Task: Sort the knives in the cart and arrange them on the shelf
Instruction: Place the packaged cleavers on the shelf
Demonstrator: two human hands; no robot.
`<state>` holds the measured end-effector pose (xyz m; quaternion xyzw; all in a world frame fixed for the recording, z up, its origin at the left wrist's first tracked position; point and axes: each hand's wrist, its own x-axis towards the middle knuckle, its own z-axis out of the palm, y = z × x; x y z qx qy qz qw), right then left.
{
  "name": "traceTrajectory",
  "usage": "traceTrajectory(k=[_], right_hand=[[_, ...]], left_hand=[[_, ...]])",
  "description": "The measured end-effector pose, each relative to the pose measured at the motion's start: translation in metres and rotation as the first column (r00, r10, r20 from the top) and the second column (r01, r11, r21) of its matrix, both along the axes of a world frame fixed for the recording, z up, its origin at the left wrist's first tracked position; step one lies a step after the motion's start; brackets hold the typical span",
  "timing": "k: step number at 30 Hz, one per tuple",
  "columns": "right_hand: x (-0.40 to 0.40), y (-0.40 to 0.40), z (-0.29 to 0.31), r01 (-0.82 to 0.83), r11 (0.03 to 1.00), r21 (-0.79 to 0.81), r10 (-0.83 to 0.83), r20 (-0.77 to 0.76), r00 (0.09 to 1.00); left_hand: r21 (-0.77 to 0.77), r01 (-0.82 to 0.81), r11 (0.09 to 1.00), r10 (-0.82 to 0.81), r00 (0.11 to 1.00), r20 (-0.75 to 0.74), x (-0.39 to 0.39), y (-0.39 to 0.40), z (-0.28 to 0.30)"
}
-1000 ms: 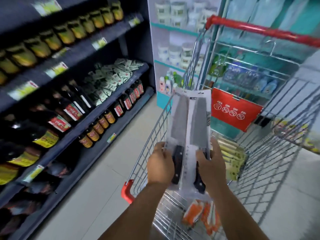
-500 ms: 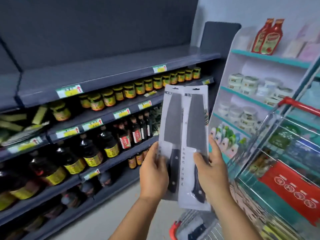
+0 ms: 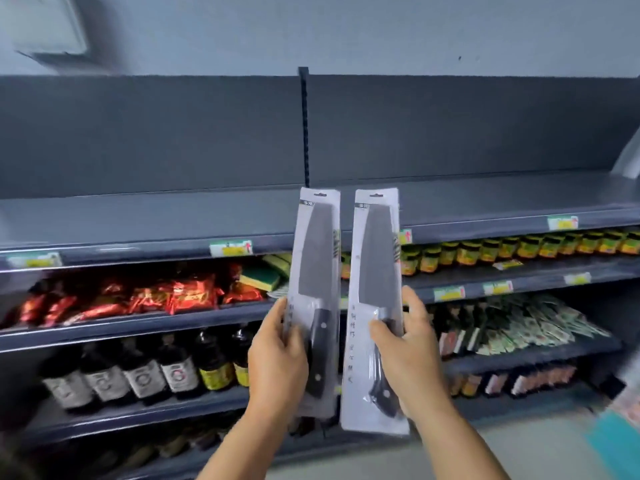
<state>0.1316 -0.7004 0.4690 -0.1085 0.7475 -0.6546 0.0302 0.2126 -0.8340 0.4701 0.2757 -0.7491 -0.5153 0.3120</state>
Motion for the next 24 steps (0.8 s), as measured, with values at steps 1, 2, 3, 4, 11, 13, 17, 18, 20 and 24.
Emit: traceTrajectory(k=[1, 2, 3, 4, 11, 13, 17, 18, 20, 24], right_hand=[[0.004, -0.017, 0.004, -0.034, 0.999, -0.009, 0.034, -0.005, 0.999], [0.009, -0.038, 0.009, -0.076, 0.997, -0.013, 0.076, -0.013, 0.997], [0.014, -0.056, 0.013, -0.114, 0.993, -0.010, 0.114, -0.022, 0.993], [0.019, -0.073, 0.018, -0.153, 0.988, -0.011, 0.153, -0.027, 0.988], [0.040, -0.194, 0.038, -0.356, 0.935, -0.005, 0.355, -0.047, 0.934], [0.041, -0.225, 0.042, -0.407, 0.913, 0.001, 0.407, -0.051, 0.912], [0.034, -0.288, 0.049, -0.508, 0.861, -0.004, 0.507, -0.043, 0.861], [0.030, -0.304, 0.051, -0.532, 0.846, -0.009, 0.532, -0.042, 0.846], [0.021, -0.335, 0.055, -0.588, 0.808, -0.014, 0.587, -0.046, 0.808], [0.005, -0.396, 0.061, -0.673, 0.739, -0.008, 0.673, -0.043, 0.739]], left_hand=[[-0.002, -0.024, 1.000, 0.024, 1.000, -0.002, 0.006, -0.016, 0.003], [-0.005, -0.060, 0.998, 0.060, 0.998, -0.005, 0.014, -0.036, 0.007], [-0.005, -0.097, 0.995, 0.097, 0.995, -0.009, 0.023, -0.052, 0.010], [-0.004, -0.134, 0.991, 0.133, 0.991, -0.012, 0.030, -0.068, 0.012], [0.014, -0.345, 0.938, 0.345, 0.938, 0.007, 0.073, -0.161, 0.026], [0.019, -0.387, 0.922, 0.386, 0.922, 0.023, 0.081, -0.188, 0.029], [-0.014, -0.480, 0.877, 0.480, 0.876, 0.048, 0.087, -0.243, 0.038], [-0.026, -0.506, 0.862, 0.507, 0.860, 0.056, 0.086, -0.258, 0.041], [-0.036, -0.553, 0.832, 0.554, 0.829, 0.073, 0.083, -0.285, 0.046], [-0.059, -0.608, 0.792, 0.611, 0.785, 0.107, 0.078, -0.335, 0.057]])
